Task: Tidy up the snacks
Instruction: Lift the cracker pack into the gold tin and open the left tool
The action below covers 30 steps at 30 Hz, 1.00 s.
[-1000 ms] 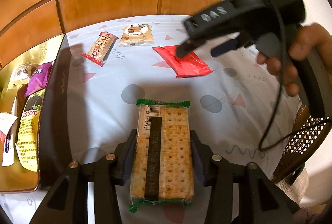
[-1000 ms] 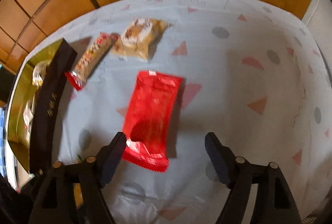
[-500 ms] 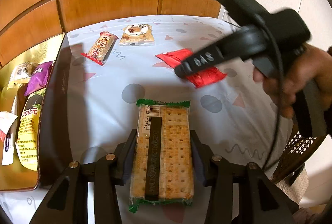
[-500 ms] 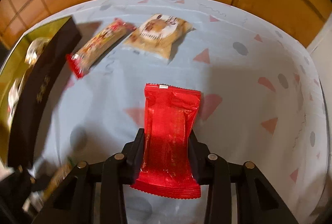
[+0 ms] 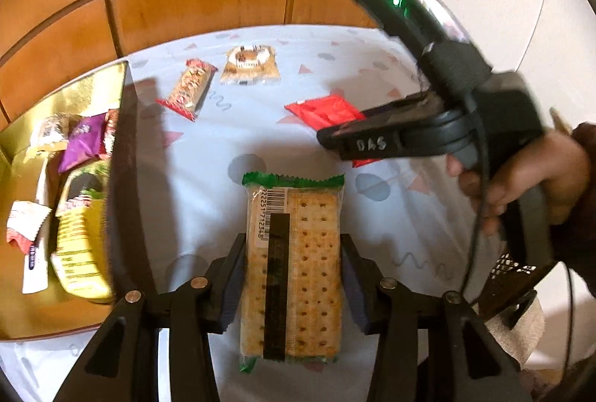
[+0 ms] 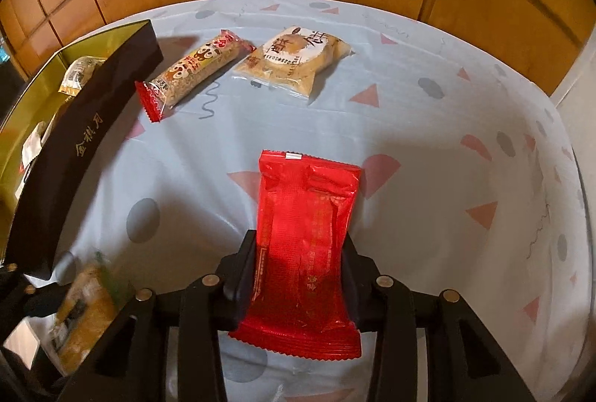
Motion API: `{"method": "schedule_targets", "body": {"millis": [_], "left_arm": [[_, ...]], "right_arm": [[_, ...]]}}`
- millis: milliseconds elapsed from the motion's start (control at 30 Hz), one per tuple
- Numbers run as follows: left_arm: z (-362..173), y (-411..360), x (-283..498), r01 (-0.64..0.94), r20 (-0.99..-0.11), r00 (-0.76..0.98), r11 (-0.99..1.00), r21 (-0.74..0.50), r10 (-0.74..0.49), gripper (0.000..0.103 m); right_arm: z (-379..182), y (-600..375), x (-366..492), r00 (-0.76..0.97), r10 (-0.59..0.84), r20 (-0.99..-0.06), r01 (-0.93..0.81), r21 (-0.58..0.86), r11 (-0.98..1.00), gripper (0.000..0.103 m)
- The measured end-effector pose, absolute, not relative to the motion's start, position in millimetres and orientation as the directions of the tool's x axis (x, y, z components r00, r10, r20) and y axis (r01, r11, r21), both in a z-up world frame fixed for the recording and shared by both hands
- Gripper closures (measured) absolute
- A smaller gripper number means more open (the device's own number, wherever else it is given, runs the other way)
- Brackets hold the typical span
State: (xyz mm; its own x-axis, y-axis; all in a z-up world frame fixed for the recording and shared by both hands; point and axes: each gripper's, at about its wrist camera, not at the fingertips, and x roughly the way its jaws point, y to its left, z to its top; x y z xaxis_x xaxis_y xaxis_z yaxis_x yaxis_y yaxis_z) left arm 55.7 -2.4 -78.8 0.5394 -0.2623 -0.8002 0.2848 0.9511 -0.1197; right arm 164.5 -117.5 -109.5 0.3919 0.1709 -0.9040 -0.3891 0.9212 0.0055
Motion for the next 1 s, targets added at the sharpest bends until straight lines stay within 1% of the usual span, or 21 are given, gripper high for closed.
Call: {"method": "schedule_targets", "body": {"millis": [200,300,400,467,533,633,733,800,867,1000], "left_arm": [[-57.7,22.1,49.2,0.235,-0.786,0.55,0.955,-0.18,-0.283,0.056],[-39.2,40.9,44.6,0.211,-0.755,0.569,0.946,-0.248,-0.325,0.056],[-25.3,64.9,45.1,0.155,-0.729,0.594,0.937,-0.313,-0.341,0.056],[-17.0,89.4,47.2,0.092,-0.711,0.617,0.927,-0.363,-0.339,0.055],[-10.7,115.6,50.0,0.045,-0.675,0.63,0.885,-0.463,-0.385,0.055],[1.0,148.7,54.6,-0.018,-0.627,0.663,0.83,-0.558,-0.408,0.055],[13.0,167.1,59.2,-0.065,-0.631,0.703,0.854,-0.516,-0.327,0.055],[18.1,180.1,62.1,-0.085,-0.628,0.718,0.857,-0.508,-0.3,0.055],[20.2,189.3,64.4,-0.13,-0.644,0.731,0.879,-0.458,-0.227,0.055],[10.7,208.2,70.4,-0.193,-0.682,0.718,0.901,-0.388,-0.14,0.055]], "right_arm": [[-108.8,-119.9,162.1,0.412,0.183,-0.892,-0.383,0.012,0.924,0.062],[-109.2,-120.4,160.4,0.421,0.185,-0.888,-0.38,0.012,0.925,0.062],[-109.4,-120.4,160.3,0.422,0.187,-0.887,-0.378,0.016,0.926,0.062],[-109.0,-120.2,159.8,0.421,0.187,-0.887,-0.379,0.015,0.925,0.062],[-108.7,-120.8,159.8,0.421,0.189,-0.887,-0.378,0.018,0.926,0.062],[-108.9,-120.9,158.9,0.425,0.19,-0.885,-0.378,0.017,0.926,0.062],[-109.1,-121.6,158.7,0.427,0.195,-0.883,-0.375,0.024,0.927,0.062],[-109.0,-121.6,158.7,0.426,0.197,-0.883,-0.374,0.026,0.927,0.061],[-109.0,-121.6,158.9,0.426,0.199,-0.883,-0.376,0.028,0.926,0.061],[-109.2,-123.1,158.5,0.43,0.206,-0.879,-0.374,0.035,0.927,0.061]]}}
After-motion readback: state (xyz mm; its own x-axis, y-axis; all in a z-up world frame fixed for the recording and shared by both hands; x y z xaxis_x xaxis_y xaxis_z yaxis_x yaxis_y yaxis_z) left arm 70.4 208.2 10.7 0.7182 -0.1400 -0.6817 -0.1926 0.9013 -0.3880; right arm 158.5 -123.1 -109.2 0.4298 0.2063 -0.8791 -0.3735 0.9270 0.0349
